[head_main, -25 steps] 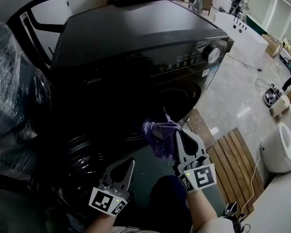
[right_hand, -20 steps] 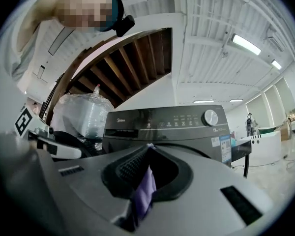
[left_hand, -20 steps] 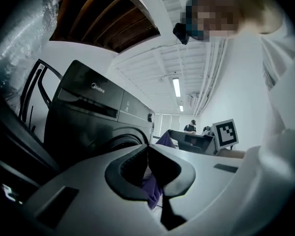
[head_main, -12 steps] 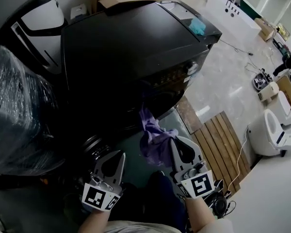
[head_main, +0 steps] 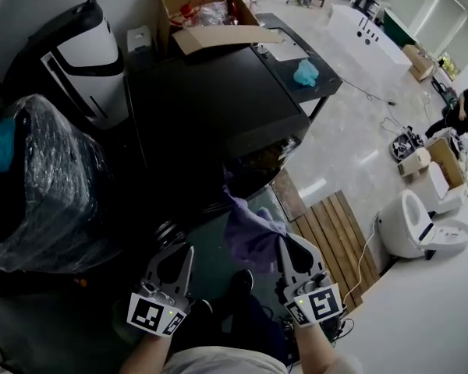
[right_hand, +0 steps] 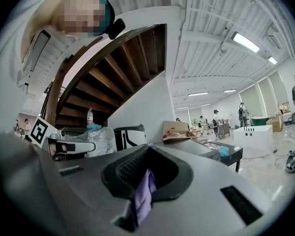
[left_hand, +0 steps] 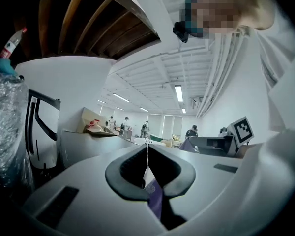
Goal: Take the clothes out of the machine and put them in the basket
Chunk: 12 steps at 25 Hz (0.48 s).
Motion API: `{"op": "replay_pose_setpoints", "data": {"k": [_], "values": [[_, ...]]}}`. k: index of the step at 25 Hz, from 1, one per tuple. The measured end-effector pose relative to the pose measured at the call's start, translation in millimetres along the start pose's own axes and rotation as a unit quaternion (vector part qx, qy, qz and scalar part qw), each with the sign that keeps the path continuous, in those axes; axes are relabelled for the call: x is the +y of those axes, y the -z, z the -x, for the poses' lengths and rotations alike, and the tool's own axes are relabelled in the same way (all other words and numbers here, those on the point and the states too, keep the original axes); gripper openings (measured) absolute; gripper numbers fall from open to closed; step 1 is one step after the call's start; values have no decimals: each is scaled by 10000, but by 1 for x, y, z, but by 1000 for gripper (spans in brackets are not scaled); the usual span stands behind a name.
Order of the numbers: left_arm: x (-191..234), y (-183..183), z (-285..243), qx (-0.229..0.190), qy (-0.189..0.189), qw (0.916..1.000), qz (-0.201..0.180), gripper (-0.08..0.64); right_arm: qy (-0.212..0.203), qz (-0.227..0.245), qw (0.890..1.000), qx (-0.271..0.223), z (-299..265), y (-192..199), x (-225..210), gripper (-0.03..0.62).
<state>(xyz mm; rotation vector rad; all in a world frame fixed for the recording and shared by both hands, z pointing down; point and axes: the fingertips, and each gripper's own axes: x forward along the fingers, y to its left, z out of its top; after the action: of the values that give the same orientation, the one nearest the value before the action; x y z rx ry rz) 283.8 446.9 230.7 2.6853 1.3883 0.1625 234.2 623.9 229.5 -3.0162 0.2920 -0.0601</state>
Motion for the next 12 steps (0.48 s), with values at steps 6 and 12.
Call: {"op": "replay_pose_setpoints", "data": {"k": [6, 12], "values": [[-11, -74, 19, -86, -38, 9999, -104, 21, -147, -12, 9999, -61, 10, -78, 21, 14], [-5, -124, 44, -275, -266, 9990, -234, 21, -337, 131, 9989, -308, 12, -134, 44, 15]]}}
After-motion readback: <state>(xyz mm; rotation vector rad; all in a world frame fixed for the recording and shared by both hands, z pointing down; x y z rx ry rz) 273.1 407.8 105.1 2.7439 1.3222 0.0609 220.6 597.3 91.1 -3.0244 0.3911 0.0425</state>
